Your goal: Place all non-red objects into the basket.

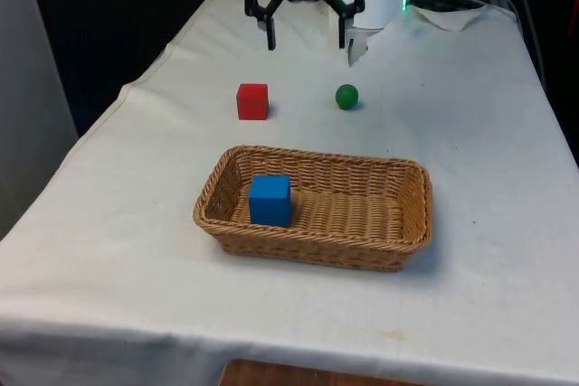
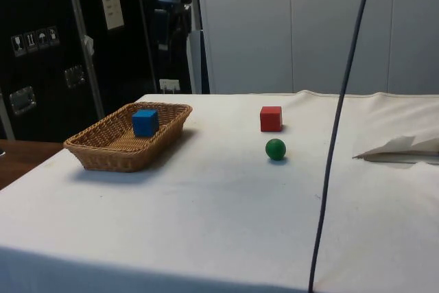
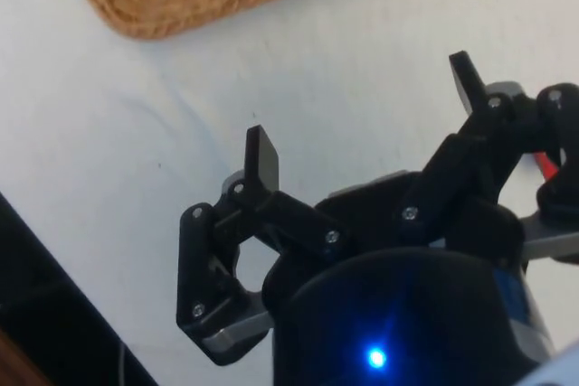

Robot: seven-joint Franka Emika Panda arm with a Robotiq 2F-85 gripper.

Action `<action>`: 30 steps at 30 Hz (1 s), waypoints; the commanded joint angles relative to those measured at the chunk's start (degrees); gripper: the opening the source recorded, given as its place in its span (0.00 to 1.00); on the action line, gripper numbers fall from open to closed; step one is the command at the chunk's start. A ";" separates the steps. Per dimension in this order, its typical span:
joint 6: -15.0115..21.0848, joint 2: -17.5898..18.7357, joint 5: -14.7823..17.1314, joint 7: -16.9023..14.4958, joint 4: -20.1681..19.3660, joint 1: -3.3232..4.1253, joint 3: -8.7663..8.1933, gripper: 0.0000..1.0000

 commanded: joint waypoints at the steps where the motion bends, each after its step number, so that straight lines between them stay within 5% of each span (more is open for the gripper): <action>1: -0.52 -1.09 -1.38 1.09 -0.92 0.52 -0.34 1.00; 16: -4.98 -9.05 -5.39 3.04 -6.99 0.17 1.32 1.00; 30: -4.41 -16.50 -13.46 8.82 -15.93 0.23 3.50 1.00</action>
